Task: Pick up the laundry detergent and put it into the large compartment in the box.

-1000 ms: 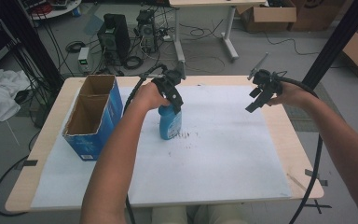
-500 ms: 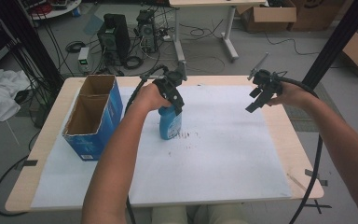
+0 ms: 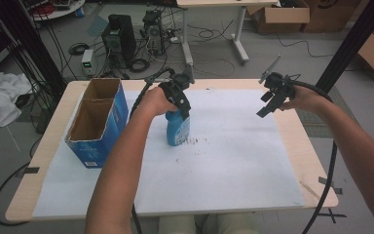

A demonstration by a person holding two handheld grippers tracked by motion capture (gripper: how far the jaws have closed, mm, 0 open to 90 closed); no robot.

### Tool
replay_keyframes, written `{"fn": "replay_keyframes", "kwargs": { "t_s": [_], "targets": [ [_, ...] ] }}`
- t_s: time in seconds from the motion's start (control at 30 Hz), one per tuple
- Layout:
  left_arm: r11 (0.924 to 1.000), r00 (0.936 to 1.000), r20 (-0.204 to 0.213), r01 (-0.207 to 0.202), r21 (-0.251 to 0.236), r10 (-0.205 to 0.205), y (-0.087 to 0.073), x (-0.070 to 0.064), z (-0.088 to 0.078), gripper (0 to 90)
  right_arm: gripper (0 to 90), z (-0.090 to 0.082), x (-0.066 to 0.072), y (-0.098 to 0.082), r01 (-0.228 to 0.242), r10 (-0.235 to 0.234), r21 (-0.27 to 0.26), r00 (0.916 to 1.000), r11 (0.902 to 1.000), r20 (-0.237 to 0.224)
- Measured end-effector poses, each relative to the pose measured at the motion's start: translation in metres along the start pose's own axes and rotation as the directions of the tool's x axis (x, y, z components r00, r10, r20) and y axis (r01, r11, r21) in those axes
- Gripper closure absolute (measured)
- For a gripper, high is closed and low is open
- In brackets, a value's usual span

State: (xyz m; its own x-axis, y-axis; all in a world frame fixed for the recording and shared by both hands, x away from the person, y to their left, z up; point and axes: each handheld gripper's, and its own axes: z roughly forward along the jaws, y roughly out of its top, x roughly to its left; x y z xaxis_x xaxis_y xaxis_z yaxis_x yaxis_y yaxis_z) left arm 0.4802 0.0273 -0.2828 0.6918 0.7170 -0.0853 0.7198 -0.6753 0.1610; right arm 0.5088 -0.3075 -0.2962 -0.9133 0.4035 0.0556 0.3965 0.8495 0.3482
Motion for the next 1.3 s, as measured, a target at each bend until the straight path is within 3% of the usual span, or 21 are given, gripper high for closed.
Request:
{"fn": "replay_keyframes", "kwargs": {
  "t_s": [0.5, 0.9, 1.07, 1.3],
  "targets": [
    [0.9999, 0.9999, 0.002, -0.010, -0.003, 0.010, 0.000, -0.001, 0.000, 37.3, 16.2, 0.000, 0.001, 0.001, 0.006, -0.006, -0.001, 1.0000, 1.0000, -0.002],
    [0.9998, 0.9998, 0.001, -0.021, 0.002, 0.021, -0.002, -0.003, -0.003, 38.0, 16.2, 0.001, 0.001, 0.001, 0.007, -0.007, -0.001, 1.0000, 1.0000, -0.005],
    [0.9999, 1.0000, 0.004, -0.001, -0.013, 0.001, -0.006, -0.004, -0.014, 38.0, 16.3, 0.000, 0.002, 0.001, 0.011, -0.011, 0.001, 0.9999, 0.9999, -0.006],
    [0.9989, 0.9990, -0.016, 0.042, -0.020, -0.042, -0.014, -0.008, -0.047, 38.1, 16.3, -0.001, 0.004, 0.000, 0.011, -0.011, 0.000, 0.9999, 0.9999, -0.006]
  ]
}}
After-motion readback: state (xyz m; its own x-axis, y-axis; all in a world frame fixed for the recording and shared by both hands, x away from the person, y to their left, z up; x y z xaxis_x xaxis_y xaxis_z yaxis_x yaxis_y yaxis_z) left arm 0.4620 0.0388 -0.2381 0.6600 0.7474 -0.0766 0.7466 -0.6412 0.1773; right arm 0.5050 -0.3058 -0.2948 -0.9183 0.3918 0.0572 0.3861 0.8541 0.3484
